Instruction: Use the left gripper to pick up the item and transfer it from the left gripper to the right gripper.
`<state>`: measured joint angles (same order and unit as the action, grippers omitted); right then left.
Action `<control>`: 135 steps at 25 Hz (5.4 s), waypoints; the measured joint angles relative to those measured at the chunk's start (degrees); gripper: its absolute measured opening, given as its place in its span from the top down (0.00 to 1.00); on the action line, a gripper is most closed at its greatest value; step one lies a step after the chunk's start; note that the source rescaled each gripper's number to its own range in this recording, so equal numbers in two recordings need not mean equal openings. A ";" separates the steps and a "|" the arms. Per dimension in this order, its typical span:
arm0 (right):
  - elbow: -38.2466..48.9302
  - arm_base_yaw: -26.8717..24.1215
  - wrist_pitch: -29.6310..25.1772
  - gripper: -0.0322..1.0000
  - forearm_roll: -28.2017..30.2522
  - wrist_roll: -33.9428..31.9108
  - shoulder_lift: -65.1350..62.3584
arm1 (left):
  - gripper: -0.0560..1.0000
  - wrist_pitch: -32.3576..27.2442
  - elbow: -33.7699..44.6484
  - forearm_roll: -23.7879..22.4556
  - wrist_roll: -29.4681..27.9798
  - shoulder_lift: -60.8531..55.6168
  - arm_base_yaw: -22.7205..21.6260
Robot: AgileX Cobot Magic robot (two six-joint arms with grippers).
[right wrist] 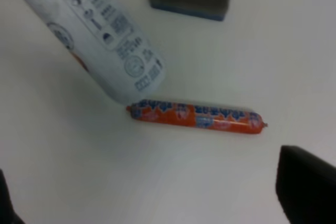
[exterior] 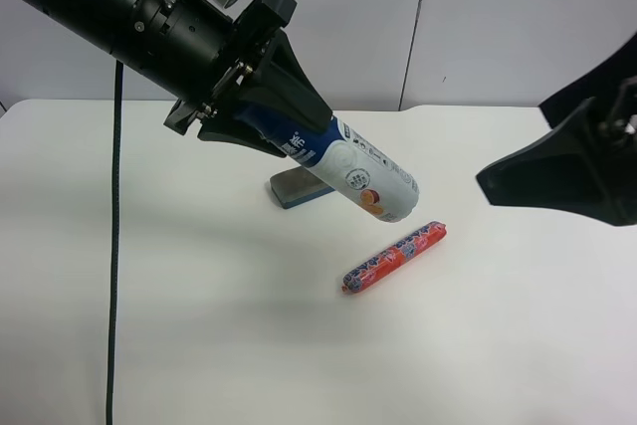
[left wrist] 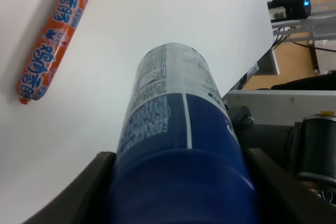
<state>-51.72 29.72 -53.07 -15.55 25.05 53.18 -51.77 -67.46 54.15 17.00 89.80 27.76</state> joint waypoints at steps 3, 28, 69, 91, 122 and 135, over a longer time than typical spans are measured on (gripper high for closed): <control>-2.04 4.07 0.23 0.00 1.28 0.77 5.38 | 0.95 -0.14 0.00 0.00 0.13 0.00 0.00; -5.86 9.32 9.05 0.00 -0.07 13.35 22.79 | 0.95 -2.65 0.00 0.23 0.13 0.00 0.00; -5.92 10.62 12.44 0.67 -1.69 17.06 29.28 | 0.95 -3.70 0.00 1.16 0.13 0.00 0.00; -5.92 10.62 12.80 0.93 -1.36 17.91 29.35 | 0.94 -2.45 0.00 1.27 3.22 0.00 0.00; -5.86 10.62 12.14 0.97 -1.59 17.50 29.55 | 0.01 -6.07 -0.13 -0.32 7.31 0.00 -6.61; -5.86 10.62 12.14 0.97 -1.59 17.50 29.55 | 0.01 -11.37 -0.19 -0.02 10.94 0.00 -14.58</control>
<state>-57.59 40.35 -40.93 -17.14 42.55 82.73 -63.15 -67.65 54.13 27.94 89.80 13.18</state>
